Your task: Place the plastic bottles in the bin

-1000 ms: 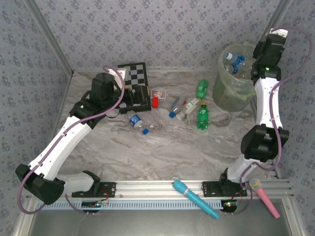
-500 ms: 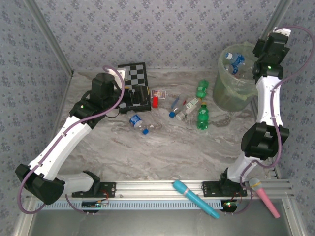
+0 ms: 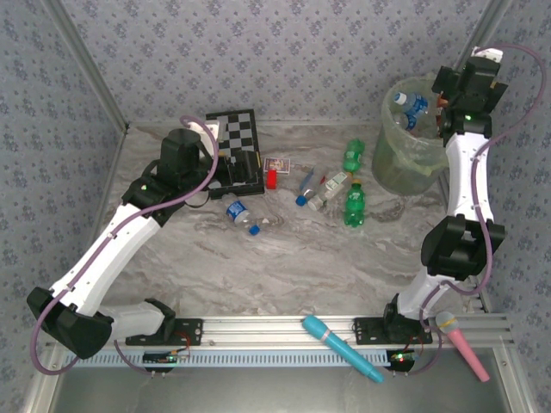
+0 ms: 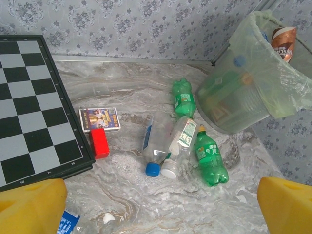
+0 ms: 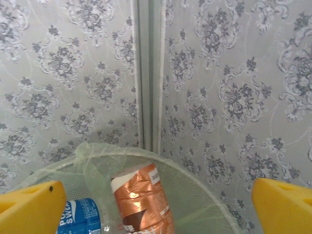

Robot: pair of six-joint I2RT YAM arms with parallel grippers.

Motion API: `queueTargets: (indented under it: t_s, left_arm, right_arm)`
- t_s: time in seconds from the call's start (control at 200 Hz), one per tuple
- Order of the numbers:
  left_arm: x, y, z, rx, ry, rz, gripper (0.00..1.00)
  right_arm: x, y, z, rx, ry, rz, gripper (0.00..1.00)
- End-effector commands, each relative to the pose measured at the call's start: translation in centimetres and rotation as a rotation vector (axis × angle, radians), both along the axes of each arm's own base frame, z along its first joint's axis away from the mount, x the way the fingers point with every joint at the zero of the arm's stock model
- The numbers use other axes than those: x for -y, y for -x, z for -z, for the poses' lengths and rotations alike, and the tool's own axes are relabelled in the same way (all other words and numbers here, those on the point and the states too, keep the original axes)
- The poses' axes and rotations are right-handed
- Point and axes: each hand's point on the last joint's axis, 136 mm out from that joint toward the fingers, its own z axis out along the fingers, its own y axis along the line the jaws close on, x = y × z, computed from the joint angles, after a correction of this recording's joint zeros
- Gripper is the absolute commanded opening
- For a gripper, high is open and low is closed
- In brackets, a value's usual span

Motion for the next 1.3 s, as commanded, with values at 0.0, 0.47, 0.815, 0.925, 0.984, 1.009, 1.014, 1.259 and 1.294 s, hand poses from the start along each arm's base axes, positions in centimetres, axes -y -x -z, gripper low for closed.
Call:
queueTargets:
  t_s: [0.0,0.47,0.815,0.925,0.984,1.009,1.014,1.259,1.294]
  left_arm:
    - [-0.5,0.7,-1.0,0.036,0.006,-0.004,1.00]
    - [-3.5,-0.4,3.8,-0.118,-0.052,-0.172,1.00]
    - [-5.5,-0.2,8.5,-0.276,0.020,-0.260,1.00]
    - [-4.6,-0.1,8.6,-0.286,0.047,-0.214,1.00]
    - [-3.9,0.0,8.5,-0.288,0.064,-0.185,1.00]
    - [-3.7,0.0,8.3,-0.287,0.073,-0.173,1.00]
    - [-3.6,0.0,8.3,-0.287,0.074,-0.170,1.00]
    - [0.1,1.0,5.5,-0.205,0.090,0.017,1.00]
    - [0.6,1.2,5.2,-0.197,0.087,0.041,1.00]
  right_arm:
    - [-1.5,1.5,-3.6,0.059,0.036,-0.032,1.00]
    - [-9.7,3.2,-1.3,-0.021,0.050,-0.202,1.00]
    - [-19.4,7.1,7.9,-0.231,-0.024,-0.399,1.00]
    - [-20.8,8.6,12.1,-0.357,-0.056,-0.405,1.00]
    - [-21.2,9.4,14.3,-0.410,-0.090,-0.403,1.00]
    - [-21.3,9.7,15.3,-0.431,-0.105,-0.400,1.00]
    - [-21.3,9.8,15.4,-0.433,-0.108,-0.400,1.00]
    - [-22.3,12.4,23.9,-0.589,-0.286,-0.378,1.00]
    - [-22.5,12.7,24.7,-0.614,-0.306,-0.382,1.00]
